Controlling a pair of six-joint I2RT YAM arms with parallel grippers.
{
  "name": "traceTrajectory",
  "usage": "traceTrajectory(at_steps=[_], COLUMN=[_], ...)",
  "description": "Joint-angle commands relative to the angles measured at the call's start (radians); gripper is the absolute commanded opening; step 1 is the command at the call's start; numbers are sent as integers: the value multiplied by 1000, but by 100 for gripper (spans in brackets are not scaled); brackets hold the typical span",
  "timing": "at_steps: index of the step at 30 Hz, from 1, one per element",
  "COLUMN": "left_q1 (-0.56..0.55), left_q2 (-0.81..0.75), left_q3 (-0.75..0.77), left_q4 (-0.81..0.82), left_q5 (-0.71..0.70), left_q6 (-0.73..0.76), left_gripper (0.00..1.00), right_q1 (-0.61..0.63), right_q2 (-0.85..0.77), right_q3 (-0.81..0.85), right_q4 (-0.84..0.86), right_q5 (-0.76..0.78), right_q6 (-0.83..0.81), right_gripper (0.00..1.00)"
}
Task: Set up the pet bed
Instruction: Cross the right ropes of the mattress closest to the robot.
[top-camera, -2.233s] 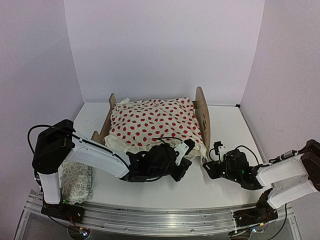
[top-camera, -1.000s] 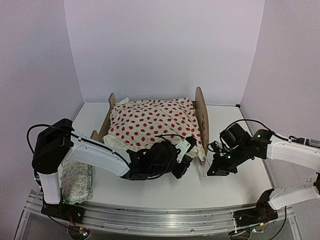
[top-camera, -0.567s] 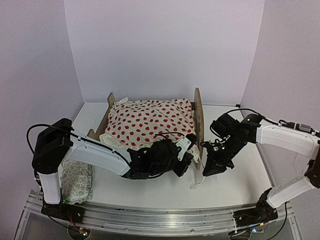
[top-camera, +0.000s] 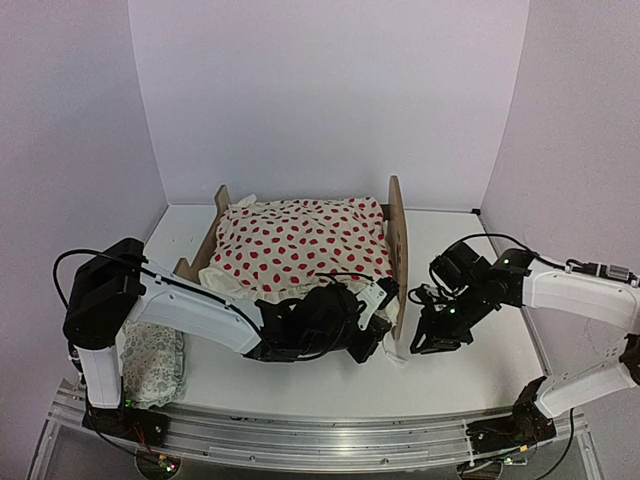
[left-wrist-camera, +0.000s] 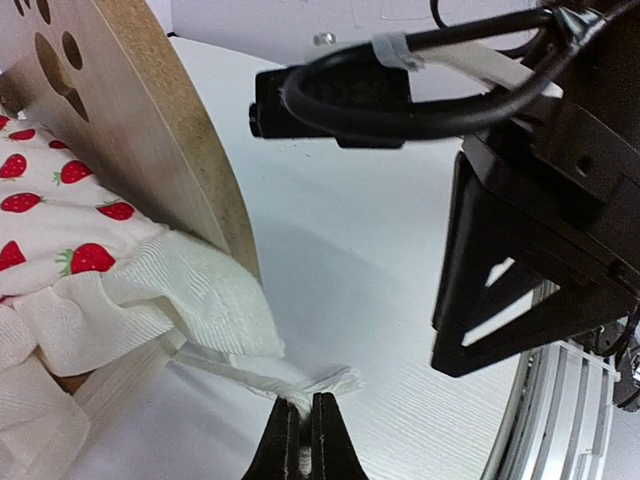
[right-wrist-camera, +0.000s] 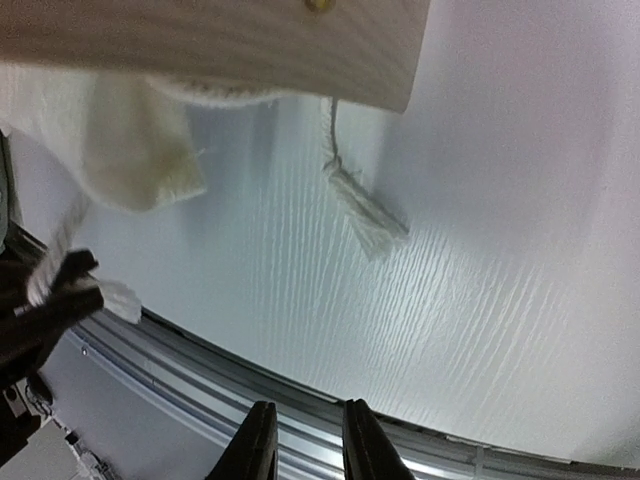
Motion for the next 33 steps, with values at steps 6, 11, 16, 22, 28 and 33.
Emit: traceTrajectory(at_steps=[6, 11, 16, 22, 28, 33], left_q1=[-28, -29, -27, -25, -20, -20], left_q2=[98, 160, 193, 235, 258, 231], left_q3=[17, 51, 59, 91, 106, 62], left_q4=[85, 95, 141, 171, 199, 239], left_q5=[143, 128, 134, 145, 172, 174], left_q6=[-59, -98, -136, -169, -177, -187], left_gripper=[0, 1, 3, 4, 5, 3], right_q1=[2, 2, 2, 2, 2, 2], right_q2=[-80, -52, -63, -66, -37, -1], right_q3=[-71, -102, -148, -167, -186, -185], right_q4=[156, 175, 210, 225, 304, 373], right_q5=[268, 237, 250, 263, 166, 88], right_q6=[28, 35, 43, 34, 62, 116], right_gripper=[27, 27, 27, 27, 28, 30])
